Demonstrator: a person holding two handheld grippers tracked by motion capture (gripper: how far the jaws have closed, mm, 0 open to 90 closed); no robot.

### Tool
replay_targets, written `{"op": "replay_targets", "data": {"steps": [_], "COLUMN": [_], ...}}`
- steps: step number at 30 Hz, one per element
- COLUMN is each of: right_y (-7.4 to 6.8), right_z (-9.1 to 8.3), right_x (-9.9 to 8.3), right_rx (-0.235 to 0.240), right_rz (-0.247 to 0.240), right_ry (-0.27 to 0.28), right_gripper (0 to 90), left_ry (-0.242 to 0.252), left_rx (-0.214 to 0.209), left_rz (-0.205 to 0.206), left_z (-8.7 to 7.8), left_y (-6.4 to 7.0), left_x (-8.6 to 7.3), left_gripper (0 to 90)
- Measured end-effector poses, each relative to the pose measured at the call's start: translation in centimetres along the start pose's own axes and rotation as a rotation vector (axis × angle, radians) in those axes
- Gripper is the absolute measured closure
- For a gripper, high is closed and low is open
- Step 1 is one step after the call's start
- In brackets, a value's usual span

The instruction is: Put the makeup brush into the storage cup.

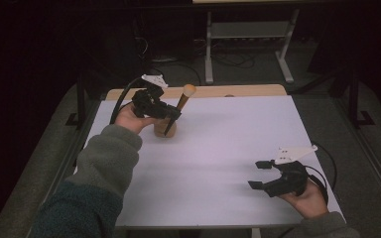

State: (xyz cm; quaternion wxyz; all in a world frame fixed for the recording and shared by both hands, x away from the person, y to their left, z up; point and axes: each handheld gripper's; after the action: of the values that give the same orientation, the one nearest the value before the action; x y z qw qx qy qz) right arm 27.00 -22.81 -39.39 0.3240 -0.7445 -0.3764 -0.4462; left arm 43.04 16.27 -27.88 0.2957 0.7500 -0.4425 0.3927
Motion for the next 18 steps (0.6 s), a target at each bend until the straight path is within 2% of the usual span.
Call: {"op": "replay_targets", "data": {"steps": [9,11,18], "right_y": [0.2,0.3,0.4], "right_z": [-0.1,-0.1,0.0], "right_x": [0.0,0.0,0.0], "right_rx": [-0.006,-0.006,-0.008], "right_rz": [-0.004,-0.006,0.001], "right_ry": [0.006,0.008,0.015], "right_gripper": [24.6,24.5,24.2], "left_ry": [0.03,0.045,0.069], "left_rx": [0.031,0.044,0.07], "left_rz": [-0.031,-0.041,-0.073], "left_z": [0.1,0.3,0.6], "left_y": [-2.3,-3.2,-4.7], "left_x": [0.7,0.9,0.9], "left_gripper": [74.8,74.8,74.8]}}
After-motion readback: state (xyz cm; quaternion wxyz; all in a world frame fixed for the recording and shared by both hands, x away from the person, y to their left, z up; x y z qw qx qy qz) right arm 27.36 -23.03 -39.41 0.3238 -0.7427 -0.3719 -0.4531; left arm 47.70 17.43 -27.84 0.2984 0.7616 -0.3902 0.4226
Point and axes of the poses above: each handheld gripper's, and its own axes: z roughly forward along the jaws, x roughly out of its top, y roughly to its right, and after that the axes turned 14 degrees about y, right-handed
